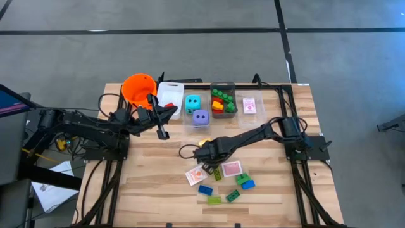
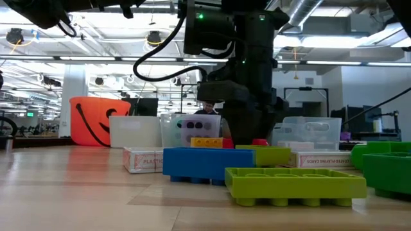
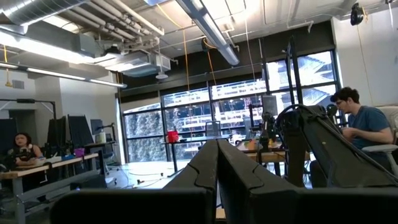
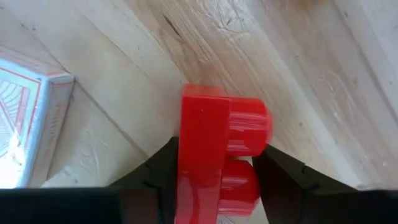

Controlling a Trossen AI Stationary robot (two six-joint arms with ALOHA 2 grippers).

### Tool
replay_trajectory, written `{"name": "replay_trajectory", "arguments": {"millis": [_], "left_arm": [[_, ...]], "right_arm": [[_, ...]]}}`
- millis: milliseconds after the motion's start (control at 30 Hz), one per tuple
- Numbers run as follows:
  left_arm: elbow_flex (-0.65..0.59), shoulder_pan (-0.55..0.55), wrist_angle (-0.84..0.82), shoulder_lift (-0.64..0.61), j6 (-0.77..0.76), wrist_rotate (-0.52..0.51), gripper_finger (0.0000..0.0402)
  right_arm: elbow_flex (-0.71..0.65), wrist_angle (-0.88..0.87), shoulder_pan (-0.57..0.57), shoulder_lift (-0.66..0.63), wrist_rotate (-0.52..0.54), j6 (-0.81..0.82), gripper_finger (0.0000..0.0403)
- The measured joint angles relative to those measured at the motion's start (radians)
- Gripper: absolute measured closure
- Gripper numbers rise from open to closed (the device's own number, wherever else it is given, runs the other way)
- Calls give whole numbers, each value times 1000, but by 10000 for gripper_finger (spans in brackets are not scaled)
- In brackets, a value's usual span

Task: Pick & Place Toys
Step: Put the large red game piece into the black bin

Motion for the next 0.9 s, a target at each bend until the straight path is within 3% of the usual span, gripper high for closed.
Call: {"name": "replay_trajectory", "arguments": {"millis": [300, 633, 700, 800, 900], "left_arm": [[0, 0, 0, 0, 0, 0, 402], [0, 0, -42, 0, 27, -1, 402], [0, 0, -68, 0, 64, -2, 401], [0, 0, -80, 0, 84, -53, 402], [0, -1, -97, -14, 86, -176, 402]], "right_arm": [[113, -156, -25, 3, 65, -20, 231], [404, -618, -20, 2, 423, -27, 240], [440, -645, -19, -2, 487, -13, 236], [439, -639, -19, -55, 543, -14, 226], [419, -637, -15, -100, 602, 38, 229]]}}
